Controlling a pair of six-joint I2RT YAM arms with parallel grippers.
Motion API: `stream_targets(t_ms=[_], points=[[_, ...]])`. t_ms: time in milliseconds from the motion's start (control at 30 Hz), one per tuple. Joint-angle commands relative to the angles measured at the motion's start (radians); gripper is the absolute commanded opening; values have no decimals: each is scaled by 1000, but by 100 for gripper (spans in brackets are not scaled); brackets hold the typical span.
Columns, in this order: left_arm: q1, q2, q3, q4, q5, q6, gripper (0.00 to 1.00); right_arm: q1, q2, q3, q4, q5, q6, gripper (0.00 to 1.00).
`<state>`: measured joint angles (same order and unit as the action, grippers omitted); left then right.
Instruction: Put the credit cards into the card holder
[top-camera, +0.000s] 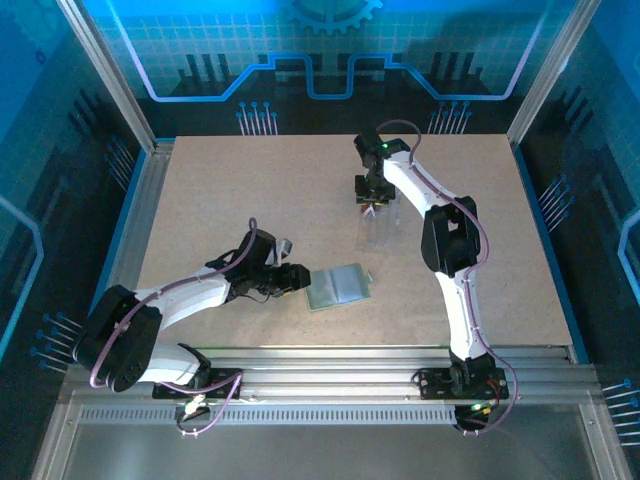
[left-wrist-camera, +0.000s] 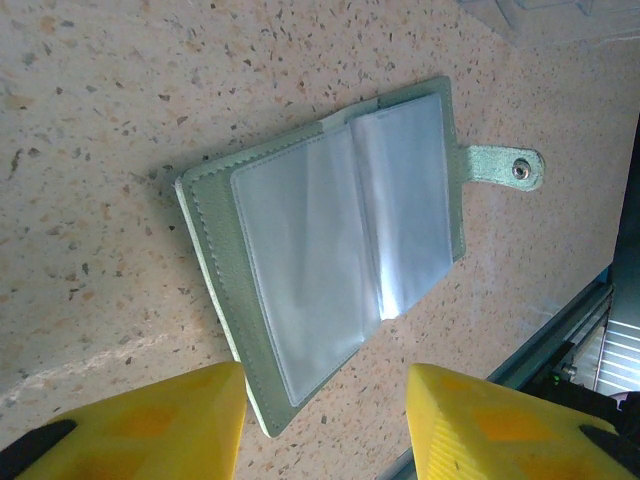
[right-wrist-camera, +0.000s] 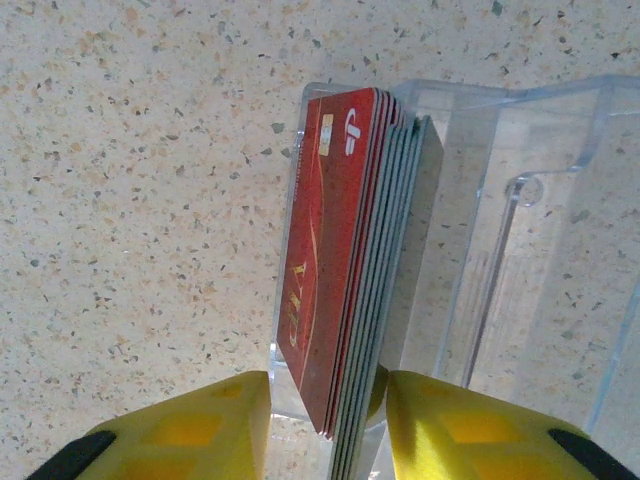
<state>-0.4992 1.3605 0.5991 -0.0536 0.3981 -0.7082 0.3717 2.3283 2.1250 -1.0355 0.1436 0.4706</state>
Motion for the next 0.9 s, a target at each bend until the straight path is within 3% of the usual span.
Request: stream_targets(t_ms=[0, 867], points=[[6, 11, -16, 15, 16, -12, 47, -3, -55, -5, -5, -27, -8, 36], [6, 34, -25, 37, 22, -19, 46, -11, -75, 5, -32, -29, -14, 26]])
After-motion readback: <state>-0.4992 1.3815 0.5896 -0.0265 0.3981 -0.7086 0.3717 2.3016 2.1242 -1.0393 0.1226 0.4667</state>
